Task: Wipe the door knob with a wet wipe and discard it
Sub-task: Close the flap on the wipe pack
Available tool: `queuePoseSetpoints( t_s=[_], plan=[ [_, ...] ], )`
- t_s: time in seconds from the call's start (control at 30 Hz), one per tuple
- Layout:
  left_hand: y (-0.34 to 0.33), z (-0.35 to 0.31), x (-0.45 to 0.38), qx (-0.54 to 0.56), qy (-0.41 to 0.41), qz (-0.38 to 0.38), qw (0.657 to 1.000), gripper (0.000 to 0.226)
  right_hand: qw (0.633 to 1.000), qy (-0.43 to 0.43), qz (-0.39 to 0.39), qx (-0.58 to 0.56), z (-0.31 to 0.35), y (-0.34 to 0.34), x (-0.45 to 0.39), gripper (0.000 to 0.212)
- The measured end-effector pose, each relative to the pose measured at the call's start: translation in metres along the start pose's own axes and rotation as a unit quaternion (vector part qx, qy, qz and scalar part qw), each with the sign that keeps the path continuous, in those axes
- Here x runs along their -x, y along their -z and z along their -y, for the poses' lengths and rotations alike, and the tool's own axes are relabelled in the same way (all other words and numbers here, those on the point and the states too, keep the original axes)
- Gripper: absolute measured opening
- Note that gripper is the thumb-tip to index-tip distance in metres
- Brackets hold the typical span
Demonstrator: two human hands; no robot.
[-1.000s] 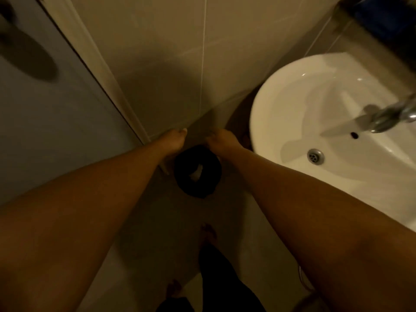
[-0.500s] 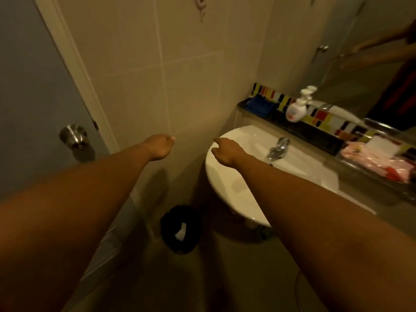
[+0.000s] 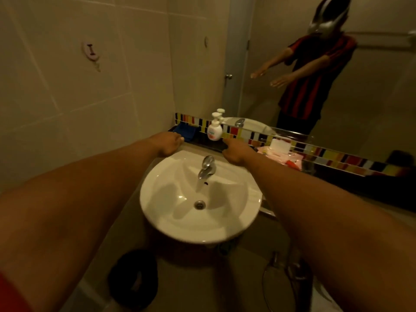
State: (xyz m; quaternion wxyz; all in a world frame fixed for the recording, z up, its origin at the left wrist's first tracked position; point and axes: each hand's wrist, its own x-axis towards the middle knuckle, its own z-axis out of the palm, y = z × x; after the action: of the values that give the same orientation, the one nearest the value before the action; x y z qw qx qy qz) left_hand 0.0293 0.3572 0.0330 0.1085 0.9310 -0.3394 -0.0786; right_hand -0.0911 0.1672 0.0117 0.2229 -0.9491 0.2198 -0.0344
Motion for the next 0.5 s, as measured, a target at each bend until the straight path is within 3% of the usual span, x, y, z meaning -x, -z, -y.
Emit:
queuePoseSetpoints(
  t_s=[0.27, 0.5],
  plan=[
    [-0.053, -0.117, -0.103, 0.008, -0.070, 0.020, 0.997, 0.047, 0.996, -0.072, -0.038, 0.023, -0.148, 0.056, -0.027, 0.045],
    [-0.108, -0.202, -0.167, 0.026, -0.115, 0.056, 0.991, 0.042, 0.990, -0.137, -0.035, -0.007, -0.251, 0.072, -0.045, 0.056]
  ],
)
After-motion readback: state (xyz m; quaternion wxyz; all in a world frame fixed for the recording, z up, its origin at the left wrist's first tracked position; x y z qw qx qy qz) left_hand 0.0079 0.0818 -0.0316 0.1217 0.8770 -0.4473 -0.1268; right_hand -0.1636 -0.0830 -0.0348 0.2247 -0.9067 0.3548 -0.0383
